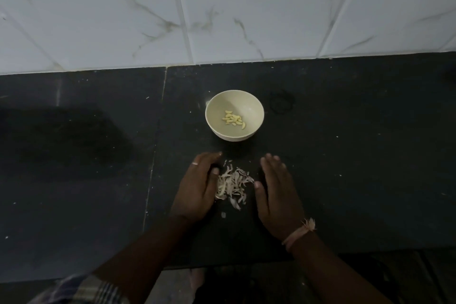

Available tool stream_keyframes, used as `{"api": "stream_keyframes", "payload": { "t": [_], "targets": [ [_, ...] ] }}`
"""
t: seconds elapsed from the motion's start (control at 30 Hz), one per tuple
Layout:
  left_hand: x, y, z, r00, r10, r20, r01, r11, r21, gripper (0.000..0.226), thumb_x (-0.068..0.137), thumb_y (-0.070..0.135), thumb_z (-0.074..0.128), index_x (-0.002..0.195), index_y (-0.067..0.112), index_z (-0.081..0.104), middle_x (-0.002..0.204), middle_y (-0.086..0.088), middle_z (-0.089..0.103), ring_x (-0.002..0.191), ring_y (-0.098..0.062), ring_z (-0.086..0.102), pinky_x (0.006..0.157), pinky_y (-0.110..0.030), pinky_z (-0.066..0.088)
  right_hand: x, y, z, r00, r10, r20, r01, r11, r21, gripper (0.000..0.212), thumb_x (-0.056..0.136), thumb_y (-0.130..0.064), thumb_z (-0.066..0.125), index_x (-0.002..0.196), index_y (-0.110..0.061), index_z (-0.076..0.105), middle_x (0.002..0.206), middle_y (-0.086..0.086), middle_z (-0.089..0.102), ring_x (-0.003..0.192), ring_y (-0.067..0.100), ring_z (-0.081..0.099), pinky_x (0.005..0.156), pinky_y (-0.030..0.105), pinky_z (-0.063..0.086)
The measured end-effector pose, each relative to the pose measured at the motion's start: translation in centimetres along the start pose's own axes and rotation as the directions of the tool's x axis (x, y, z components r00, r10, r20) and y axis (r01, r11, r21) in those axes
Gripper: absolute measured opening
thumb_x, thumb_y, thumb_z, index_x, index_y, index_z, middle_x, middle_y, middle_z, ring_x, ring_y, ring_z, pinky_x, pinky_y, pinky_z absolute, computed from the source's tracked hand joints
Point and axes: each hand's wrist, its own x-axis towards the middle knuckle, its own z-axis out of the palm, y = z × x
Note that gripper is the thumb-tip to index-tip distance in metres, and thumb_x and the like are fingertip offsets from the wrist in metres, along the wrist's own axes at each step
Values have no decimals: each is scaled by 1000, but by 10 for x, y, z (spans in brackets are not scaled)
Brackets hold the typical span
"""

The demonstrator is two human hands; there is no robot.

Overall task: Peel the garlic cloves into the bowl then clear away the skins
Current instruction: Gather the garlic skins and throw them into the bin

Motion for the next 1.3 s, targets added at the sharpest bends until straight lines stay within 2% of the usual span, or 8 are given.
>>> {"api": "stream_keyframes", "payload": {
  "t": [0.17, 0.27, 0.5, 0.6, 0.7, 0.97, 1.13, 1.3],
  "targets": [
    [14, 6, 12, 955, 78, 286, -129, 978, 166, 65, 106, 55, 29, 160, 19, 29, 164, 7, 27, 152, -1, 13, 127, -31, 15, -19, -18, 9, 974, 54, 219, 8, 962, -273, 126, 80, -95, 21, 159, 2, 10, 167, 19, 3, 157, 29, -2, 127, 47, 8],
    [2, 24, 20, 945, 22, 327, 23, 991, -131, 57, 106, 46, 39, 159, 28, 29, 162, 19, 24, 148, 10, 17, 121, -13, 14, -9, -25, 20, 958, -21, 288, 99, 960, -260, 137, 70, -99, 32, 159, 1, 6, 168, 19, 0, 156, 31, -6, 127, 48, 3],
    [-17, 22, 22, 950, -299, 93, 278, 670, -689, 60, 101, 43, 45, 157, 22, 35, 159, 8, 42, 146, -5, 38, 122, -30, 30, 14, -31, 31, 943, -146, 299, 182, 979, -96, 127, 74, -85, 46, 160, -2, 4, 168, 13, 3, 157, 29, -1, 128, 45, 3],
    [-26, 18, 20, 912, -409, 38, 299, 598, -743, 57, 98, 37, 38, 151, 17, 43, 150, 1, 54, 140, -11, 49, 117, -28, 38, 18, -38, 33, 917, -277, 286, 298, 954, -32, 91, 89, -65, 51, 158, -10, 26, 163, 13, 29, 152, 31, 25, 124, 47, 20],
    [-34, 23, 29, 872, -475, -114, 283, 681, -675, 50, 100, 33, 38, 143, 13, 55, 140, -3, 62, 132, -15, 57, 112, -33, 44, 29, -50, 34, 942, -254, 220, 287, 949, -131, 45, 94, -47, 45, 131, -23, 51, 129, 4, 52, 116, 30, 49, 98, 47, 41],
    [-32, 53, 40, 769, -586, -256, 304, 687, -660, 36, 109, 11, 36, 120, 8, 70, 117, -3, 71, 108, -8, 67, 93, -18, 51, 22, -45, 42, 951, -302, 71, 308, 945, -112, 9, 91, -22, 62, 95, -13, 65, 83, 7, 60, 71, 29, 61, 60, 37, 47],
    [-29, 50, 36, 754, -632, -179, 309, 582, -753, 37, 108, 10, 35, 117, 3, 71, 113, -8, 74, 109, -19, 70, 97, -28, 55, 39, -51, 14, 973, 160, 164, -184, 972, 146, 37, 104, -35, 53, 86, -5, 64, 88, 13, 66, 82, 27, 62, 71, 37, 40],
    [-24, 59, 23, 743, -666, -70, 298, 423, -856, 35, 103, 7, 38, 109, 7, 72, 110, -9, 75, 107, -21, 71, 98, -32, 56, 30, -60, -9, 727, 685, 41, -538, 532, 654, 49, 101, -46, 56, 63, -15, 62, 59, -1, 59, 56, 13, 54, 59, 25, 44]
  ]
}}
